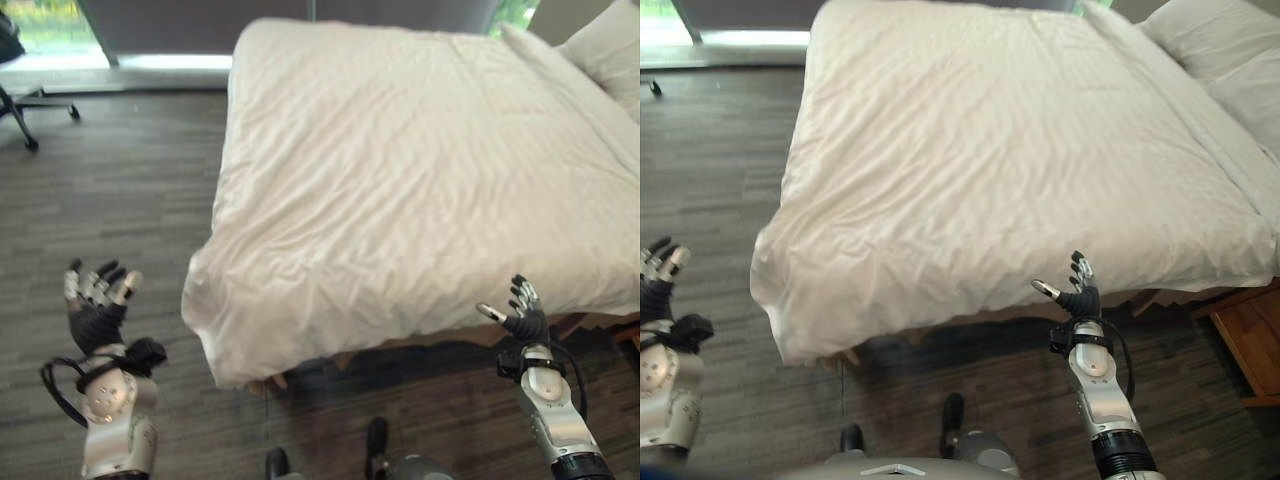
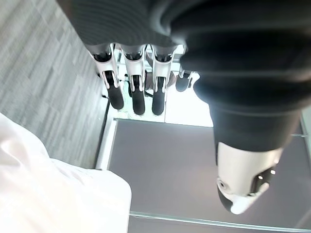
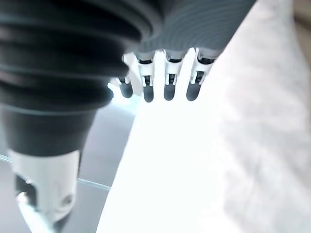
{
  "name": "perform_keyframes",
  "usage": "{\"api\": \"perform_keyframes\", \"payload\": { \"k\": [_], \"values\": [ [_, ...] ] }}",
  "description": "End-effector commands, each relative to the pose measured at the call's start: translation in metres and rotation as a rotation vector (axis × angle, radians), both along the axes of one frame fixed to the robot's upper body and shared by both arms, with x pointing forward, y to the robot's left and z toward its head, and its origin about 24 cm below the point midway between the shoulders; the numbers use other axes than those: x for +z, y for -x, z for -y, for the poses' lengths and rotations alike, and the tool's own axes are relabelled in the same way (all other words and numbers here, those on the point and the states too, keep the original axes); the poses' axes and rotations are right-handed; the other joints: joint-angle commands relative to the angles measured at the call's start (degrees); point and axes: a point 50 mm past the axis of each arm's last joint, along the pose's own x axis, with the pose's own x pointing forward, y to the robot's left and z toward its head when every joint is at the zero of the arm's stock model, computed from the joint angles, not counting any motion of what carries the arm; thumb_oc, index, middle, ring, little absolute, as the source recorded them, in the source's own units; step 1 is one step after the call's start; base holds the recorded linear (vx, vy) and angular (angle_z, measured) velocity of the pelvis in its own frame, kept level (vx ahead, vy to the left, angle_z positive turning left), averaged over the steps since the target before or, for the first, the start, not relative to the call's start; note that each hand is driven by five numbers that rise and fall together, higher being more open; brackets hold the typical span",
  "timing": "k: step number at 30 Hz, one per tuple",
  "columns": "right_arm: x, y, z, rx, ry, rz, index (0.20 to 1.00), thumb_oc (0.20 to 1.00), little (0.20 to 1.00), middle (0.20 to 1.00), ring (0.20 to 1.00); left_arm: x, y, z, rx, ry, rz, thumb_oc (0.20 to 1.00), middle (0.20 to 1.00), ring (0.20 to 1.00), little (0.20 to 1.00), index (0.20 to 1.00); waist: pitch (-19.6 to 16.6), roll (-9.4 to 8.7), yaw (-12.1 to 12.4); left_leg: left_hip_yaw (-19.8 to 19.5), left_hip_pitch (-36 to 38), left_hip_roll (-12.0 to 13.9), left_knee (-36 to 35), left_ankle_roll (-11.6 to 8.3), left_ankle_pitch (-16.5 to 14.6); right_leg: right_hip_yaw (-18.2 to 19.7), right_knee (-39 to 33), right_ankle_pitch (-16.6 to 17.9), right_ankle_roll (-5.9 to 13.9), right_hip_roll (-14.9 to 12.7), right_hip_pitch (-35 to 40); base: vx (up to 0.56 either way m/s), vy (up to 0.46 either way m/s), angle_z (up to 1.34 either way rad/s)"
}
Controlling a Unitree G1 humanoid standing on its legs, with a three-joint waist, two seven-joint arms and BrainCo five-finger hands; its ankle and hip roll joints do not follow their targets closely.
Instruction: Making the bed.
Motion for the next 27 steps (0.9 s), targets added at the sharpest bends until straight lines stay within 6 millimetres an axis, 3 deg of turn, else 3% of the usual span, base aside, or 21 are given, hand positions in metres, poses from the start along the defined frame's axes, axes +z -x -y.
{"api": "perform_keyframes", "payload": {
  "k": [1, 2, 3, 4, 5, 7, 8, 9, 10, 12, 15, 19, 24, 26, 27],
  "values": [
    [0.042, -0.025, -0.013, 0.125, 0.055, 0.193, 1.0, 1.0, 1.0, 1.0, 1.0, 0.011, -0.005, 0.002, -0.015, 0.026, 0.118, 1.0, 1.0, 1.0, 1.0, 1.0, 2.75, -0.19, 1.49, -1.65, -1.95, 2.66, 6.82, 1.42, 1.54, 5.46, 2.88, -10.84, 2.97, -4.78, 4.55, -0.08, -0.165, -0.47],
    [0.047, -0.026, -0.017, 0.151, 0.062, 0.213, 1.0, 1.0, 1.0, 1.0, 1.0, 0.007, -0.005, 0.005, -0.019, 0.048, 0.117, 1.0, 1.0, 1.0, 1.0, 1.0, 3.79, -0.68, 2.1, -3.37, -4.2, 2.69, 11.7, 1.22, 1.97, 5.48, 3.08, -11.27, 2.13, -4.51, 5.11, -0.09, -0.167, -0.23],
    [0.047, -0.027, -0.017, 0.151, 0.062, 0.214, 1.0, 1.0, 1.0, 1.0, 1.0, 0.007, -0.005, 0.005, -0.019, 0.048, 0.119, 1.0, 1.0, 1.0, 1.0, 1.0, 3.7, -0.68, 1.96, -3.61, -4.72, 2.68, 11.99, 1.23, 2.08, 5.35, 3.05, -11.07, 2.08, -4.52, 4.86, -0.05, -0.213, 0.13],
    [0.051, -0.027, -0.022, 0.183, 0.059, 0.23, 1.0, 1.0, 1.0, 1.0, 1.0, 0.001, -0.008, 0.01, -0.042, 0.081, 0.115, 1.0, 1.0, 1.0, 1.0, 1.0, 5.72, -1.84, 3.49, -7.19, -10.74, 1.96, 24.39, 0.8, 4.12, 4.77, 3.11, -11.92, 0.16, -4.44, 6.84, -0.04, -0.2, 0.12],
    [0.053, -0.029, -0.024, 0.198, 0.056, 0.232, 1.0, 1.0, 1.0, 1.0, 1.0, 0.001, -0.01, 0.013, -0.064, 0.086, 0.115, 1.0, 1.0, 1.0, 1.0, 1.0, 6.71, -2.42, 4.46, -8.72, -13.86, 1.14, 31.27, 0.98, 4.8, 4.19, 2.84, -12.17, -0.62, -4.77, 8.12, -0.04, -0.197, 0.14],
    [0.055, -0.03, -0.026, 0.21, 0.056, 0.239, 1.0, 1.0, 1.0, 1.0, 1.0, 0.0, -0.011, 0.014, -0.076, 0.083, 0.113, 1.0, 1.0, 1.0, 1.0, 1.0, 7.07, -2.89, 4.78, -9.3, -16.07, 0.32, 35.57, 1.44, 4.93, 3.5, 2.53, -12.21, -0.96, -5.16, 8.78, 0.01, -0.074, 0.2],
    [0.056, -0.031, -0.027, 0.22, 0.055, 0.24, 1.0, 1.0, 1.0, 1.0, 1.0, -0.002, -0.011, 0.015, -0.085, 0.087, 0.103, 1.0, 1.0, 1.0, 1.0, 1.0, 7.33, -3.28, 5.06, -8.91, -17.11, -0.33, 38.63, 1.77, 4.36, 3.36, 2.38, -12.44, -1.17, -5.59, 9.33, 0.08, -0.056, 0.14],
    [0.061, -0.032, -0.029, 0.242, 0.036, 0.252, 1.0, 1.0, 1.0, 1.0, 1.0, -0.005, -0.01, 0.016, -0.098, 0.075, 0.079, 1.0, 1.0, 1.0, 1.0, 1.0, 8.0, -3.34, 5.86, -7.51, -20.43, -3.04, 43.63, 3.03, -0.2, 3.13, 2.22, -13.02, -1.32, -6.01, 10.41, 0.08, -0.02, 0.03],
    [0.063, -0.033, -0.03, 0.247, 0.028, 0.26, 1.0, 1.0, 1.0, 1.0, 1.0, -0.005, -0.009, 0.016, -0.1, 0.072, 0.074, 1.0, 1.0, 1.0, 1.0, 1.0, 7.97, -3.55, 5.99, -6.06, -22.16, -4.67, 43.85, 3.46, -1.08, 2.95, 2.26, -13.05, -1.38, -6.18, 10.21, 0.09, 0.028, -0.45],
    [0.064, -0.033, -0.03, 0.253, 0.017, 0.266, 1.0, 1.0, 1.0, 1.0, 1.0, -0.005, -0.008, 0.017, -0.104, 0.067, 0.073, 1.0, 1.0, 1.0, 1.0, 1.0, 7.82, -3.45, 6.35, -3.95, -23.9, -5.89, 43.19, 4.18, -2.31, 2.91, 2.2, -13.43, -1.18, -6.17, 10.09, 0.07, 0.047, -0.15],
    [0.066, -0.035, -0.034, 0.278, 0.012, 0.272, 1.0, 1.0, 1.0, 1.0, 1.0, -0.008, -0.005, 0.02, -0.118, 0.06, 0.057, 1.0, 1.0, 1.0, 1.0, 1.0, 7.03, -2.2, 7.5, 1.55, -21.87, -9.2, 30.39, 6.87, -4.22, 3.52, 2.26, -14.92, -0.47, -4.94, 10.51, 0.15, 0.155, 0.31],
    [0.07, -0.037, -0.041, 0.317, 0.021, 0.286, 1.0, 1.0, 1.0, 1.0, 1.0, -0.008, -0.009, 0.024, -0.164, 0.007, 0.016, 1.0, 1.0, 1.0, 1.0, 1.0, 5.23, -1.02, 8.61, -0.34, -17.32, -10.21, 12.75, 6.27, 0.71, 2.58, 4.15, -16.94, 1.08, -4.01, 12.27, 0.25, 0.2, -0.14],
    [0.062, -0.035, -0.051, 0.323, -0.004, 0.269, 1.0, 1.0, 1.0, 1.0, 1.0, -0.002, -0.018, 0.032, -0.225, -0.045, 0.005, 1.0, 1.0, 1.0, 1.0, 1.0, 3.34, -3.26, 8.2, -2.37, -10.98, -11.39, 5.0, 8.14, 2.19, 2.17, 8.84, -16.8, 3.74, -6.17, 11.17, 0.24, 0.166, -0.08],
    [0.056, -0.033, -0.055, 0.315, -0.026, 0.252, 1.0, 1.0, 1.0, 1.0, 1.0, 0.005, -0.027, 0.032, -0.253, -0.09, -0.012, 1.0, 1.0, 1.0, 1.0, 1.0, 3.28, -4.23, 7.84, -2.54, -7.68, -11.78, 2.71, 9.47, 1.07, 1.76, 17.29, -14.38, 6.39, -8.26, 8.53, 0.22, 0.218, 0.26],
    [0.056, -0.033, -0.055, 0.314, -0.027, 0.252, 1.0, 1.0, 1.0, 1.0, 1.0, 0.005, -0.027, 0.032, -0.253, -0.091, -0.012, 1.0, 1.0, 1.0, 1.0, 1.0, 3.27, -4.38, 7.9, -2.48, -7.68, -11.94, 2.59, 9.56, 1.15, 1.86, 17.94, -14.71, 6.5, -8.47, 8.17, 0.13, 0.133, 0.18]
  ]
}}
